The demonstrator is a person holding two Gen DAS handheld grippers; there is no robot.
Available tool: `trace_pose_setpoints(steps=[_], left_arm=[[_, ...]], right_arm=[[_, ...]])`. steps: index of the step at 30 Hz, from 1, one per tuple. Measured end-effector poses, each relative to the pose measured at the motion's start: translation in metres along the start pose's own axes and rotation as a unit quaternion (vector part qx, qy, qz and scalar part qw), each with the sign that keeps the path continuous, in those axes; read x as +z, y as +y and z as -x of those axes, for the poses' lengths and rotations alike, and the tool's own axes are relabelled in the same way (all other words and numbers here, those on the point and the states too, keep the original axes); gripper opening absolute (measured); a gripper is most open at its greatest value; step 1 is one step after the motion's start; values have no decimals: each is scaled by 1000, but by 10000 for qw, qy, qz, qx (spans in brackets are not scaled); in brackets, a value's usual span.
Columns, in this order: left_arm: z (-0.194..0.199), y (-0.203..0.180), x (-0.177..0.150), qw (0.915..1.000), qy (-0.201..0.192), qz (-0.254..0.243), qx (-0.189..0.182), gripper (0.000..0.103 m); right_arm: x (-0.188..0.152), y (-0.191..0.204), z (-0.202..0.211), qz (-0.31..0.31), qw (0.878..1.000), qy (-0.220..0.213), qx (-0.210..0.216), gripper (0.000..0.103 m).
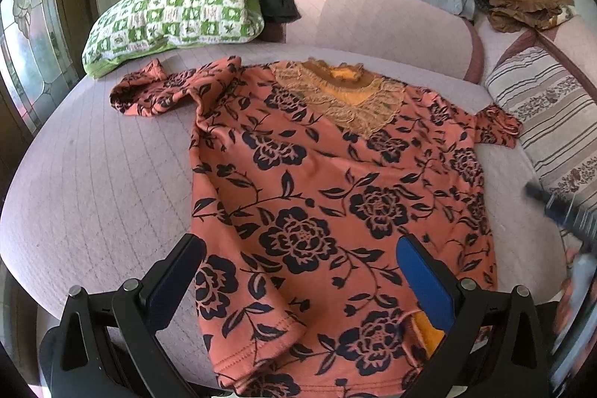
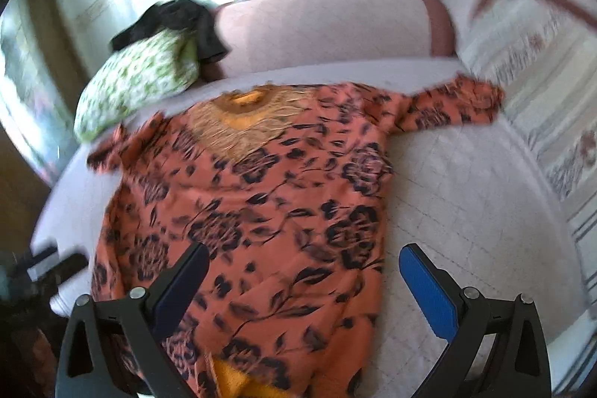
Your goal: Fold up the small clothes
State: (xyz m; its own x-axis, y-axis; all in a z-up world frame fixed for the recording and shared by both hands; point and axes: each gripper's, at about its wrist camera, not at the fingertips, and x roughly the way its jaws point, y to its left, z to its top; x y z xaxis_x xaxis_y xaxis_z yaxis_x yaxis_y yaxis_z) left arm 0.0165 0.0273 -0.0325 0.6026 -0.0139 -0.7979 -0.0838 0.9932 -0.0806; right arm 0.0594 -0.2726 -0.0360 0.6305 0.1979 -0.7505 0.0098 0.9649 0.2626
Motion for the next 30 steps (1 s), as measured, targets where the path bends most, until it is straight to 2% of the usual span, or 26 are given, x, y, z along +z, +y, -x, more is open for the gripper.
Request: trace_pose_setpoints(steps=[3,5,9,10,11,13,17,20,23,25,26,27,30], left_arm=[[-12,3,1,9999,99,13,8,103],[-21,4,3,9999,142,-8,-12,103],[-41,4,6,9995,301,-93,-9,103],[-46,4,8,9993,352,-120,8,103],[-51,5,9,9992,381,-136,13,103],[-60,6,13,9990,428,-135,30,103],[-76,7,22,9988,486,-105,37,103],[-86,7,28,9986,505,-125,12,103],[-96,8,31,9984,540,-150,11,103],[-103,9,32,9980,613,-136,14,103],[-106,9,33,9979,637,-139,17,103],[-108,9,32,9978,651,-145,25,103],[-113,11,31,9973,720,-148,41,103]], right_arm=[[32,-59,-14,-803,9968,-10,30,103],[59,-106,-24,-1447,9894,-138,74,103],[110,-212,-56,-2929,9556,-323,-54,102],[121,-231,-65,-3110,9498,-318,-118,102],[130,-245,-73,-3229,9458,-308,-173,102],[149,-273,-92,-3524,9354,-279,41,100],[174,-295,-122,-3886,9198,-330,438,98],[185,-303,-146,-3917,9188,-192,454,98],[193,-303,-155,-3700,9274,-292,470,96],[201,-306,-169,-3605,9320,-161,341,84],[204,-306,-174,-3555,9343,-52,254,71],[206,-307,-180,-3539,9350,20,221,65],[214,-304,-192,-3529,9356,122,11,59]])
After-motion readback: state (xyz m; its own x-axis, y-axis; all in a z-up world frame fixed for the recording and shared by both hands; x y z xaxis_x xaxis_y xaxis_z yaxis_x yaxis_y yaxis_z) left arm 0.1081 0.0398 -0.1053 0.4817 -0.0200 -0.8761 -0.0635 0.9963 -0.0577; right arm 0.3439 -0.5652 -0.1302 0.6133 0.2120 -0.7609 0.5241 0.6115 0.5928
